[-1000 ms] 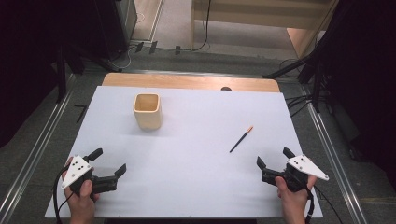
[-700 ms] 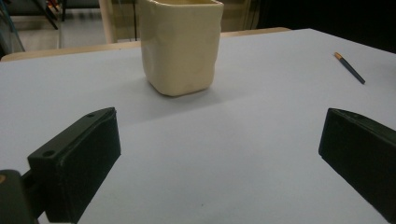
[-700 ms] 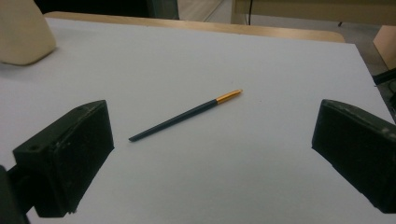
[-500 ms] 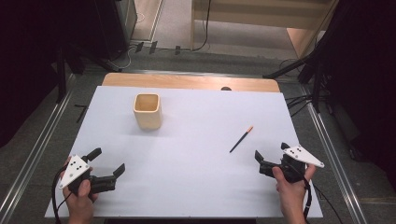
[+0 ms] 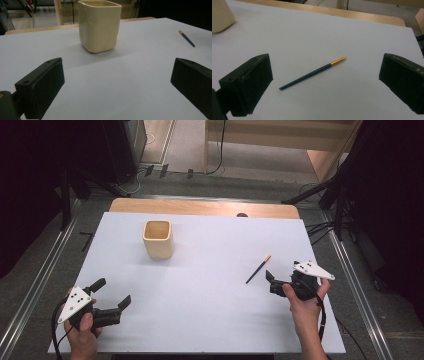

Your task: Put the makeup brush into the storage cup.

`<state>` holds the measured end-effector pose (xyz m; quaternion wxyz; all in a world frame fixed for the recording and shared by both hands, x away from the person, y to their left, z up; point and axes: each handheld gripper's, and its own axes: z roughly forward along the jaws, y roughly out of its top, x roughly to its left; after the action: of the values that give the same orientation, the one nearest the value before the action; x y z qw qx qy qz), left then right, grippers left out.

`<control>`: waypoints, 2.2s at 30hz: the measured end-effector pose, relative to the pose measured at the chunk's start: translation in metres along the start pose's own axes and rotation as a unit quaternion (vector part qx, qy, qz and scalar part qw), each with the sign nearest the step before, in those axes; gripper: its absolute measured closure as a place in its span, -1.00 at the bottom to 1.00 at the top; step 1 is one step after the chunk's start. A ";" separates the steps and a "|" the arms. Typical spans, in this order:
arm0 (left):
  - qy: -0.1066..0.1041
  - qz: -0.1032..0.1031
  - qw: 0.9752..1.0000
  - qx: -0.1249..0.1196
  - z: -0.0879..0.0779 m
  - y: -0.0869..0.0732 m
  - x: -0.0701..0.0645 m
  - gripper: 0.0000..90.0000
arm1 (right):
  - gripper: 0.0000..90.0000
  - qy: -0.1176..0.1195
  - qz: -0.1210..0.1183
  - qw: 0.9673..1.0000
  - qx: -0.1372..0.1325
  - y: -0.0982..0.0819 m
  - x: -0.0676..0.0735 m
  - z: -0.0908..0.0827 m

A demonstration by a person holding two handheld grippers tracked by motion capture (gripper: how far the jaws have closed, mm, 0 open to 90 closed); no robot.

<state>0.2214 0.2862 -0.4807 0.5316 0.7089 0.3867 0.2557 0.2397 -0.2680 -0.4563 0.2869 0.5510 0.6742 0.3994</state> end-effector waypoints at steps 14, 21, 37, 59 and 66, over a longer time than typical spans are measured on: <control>-0.001 0.007 1.000 -0.003 -0.004 0.002 -0.003 -1.00 | -1.00 0.010 0.003 1.000 0.027 0.031 0.002 0.030; -0.003 0.009 1.000 -0.002 -0.004 0.001 -0.004 -1.00 | -1.00 -0.006 0.007 0.998 0.055 0.040 -0.001 0.043; -0.006 0.011 1.000 -0.001 -0.003 0.001 -0.005 -1.00 | -0.99 -0.021 0.017 0.983 0.179 0.051 -0.007 0.081; -0.012 0.021 1.000 0.009 0.001 0.001 -0.010 -1.00 | -0.69 -0.072 0.029 0.948 0.310 0.051 0.004 0.115; -0.011 0.022 1.000 0.013 0.002 0.000 -0.010 -1.00 | -0.51 -0.079 0.022 0.933 0.352 0.050 0.010 0.123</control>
<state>0.2172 0.2771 -0.4805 0.5207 0.7266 0.3690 0.2544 0.3645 -0.2270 -0.4769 0.1184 0.6614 0.7341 0.0980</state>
